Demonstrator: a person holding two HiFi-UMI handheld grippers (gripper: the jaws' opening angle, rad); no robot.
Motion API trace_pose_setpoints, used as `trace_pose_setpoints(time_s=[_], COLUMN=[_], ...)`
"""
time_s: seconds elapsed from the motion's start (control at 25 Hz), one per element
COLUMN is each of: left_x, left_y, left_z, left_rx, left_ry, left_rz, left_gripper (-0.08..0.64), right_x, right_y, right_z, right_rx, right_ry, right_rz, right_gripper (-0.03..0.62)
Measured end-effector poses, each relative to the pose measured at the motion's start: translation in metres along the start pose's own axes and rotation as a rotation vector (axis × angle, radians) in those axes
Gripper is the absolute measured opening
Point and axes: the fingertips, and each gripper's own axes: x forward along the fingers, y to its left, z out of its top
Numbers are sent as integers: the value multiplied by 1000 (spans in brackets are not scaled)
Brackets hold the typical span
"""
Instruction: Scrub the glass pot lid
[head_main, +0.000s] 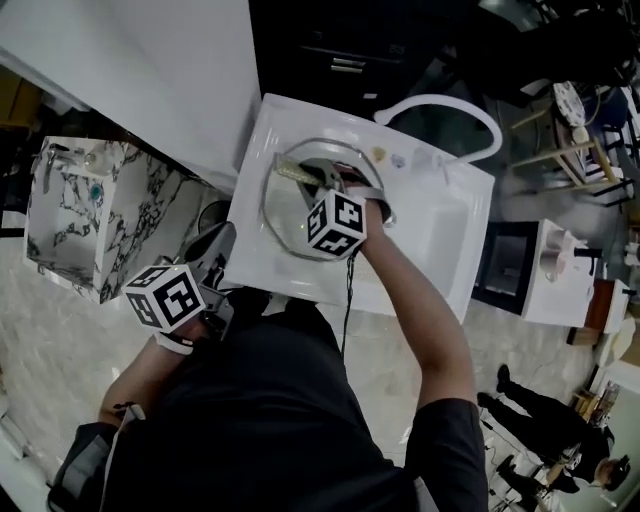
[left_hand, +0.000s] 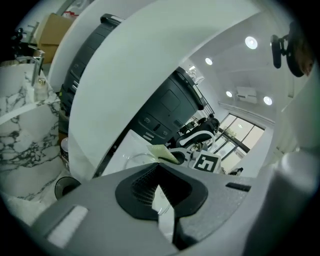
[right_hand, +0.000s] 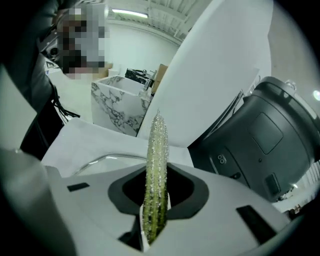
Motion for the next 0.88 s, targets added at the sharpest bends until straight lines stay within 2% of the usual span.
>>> trace_pose_setpoints(time_s=[0.2, 0.4, 0.52, 0.68, 0.88], left_x=[-25, -37, -36, -28, -12], left_y=[32, 49, 51, 44, 32], left_z=[11, 14, 15, 17, 32], left_rx=[-48, -73, -74, -61, 0], left_ry=[-55, -80, -77, -61, -53], left_rz=[65, 95, 93, 80, 46], left_gripper=[0, 0, 0, 0, 0], right_x=[53, 91, 102, 104, 99], right_y=[-27, -31, -18, 1, 19], right_z=[-16, -27, -30, -34, -28], right_rx=[-34, -49, -69, -109, -138], right_ry=[131, 234, 272, 293, 269], right_rz=[63, 101, 148, 162, 163], right_gripper=[66, 66, 66, 66, 66])
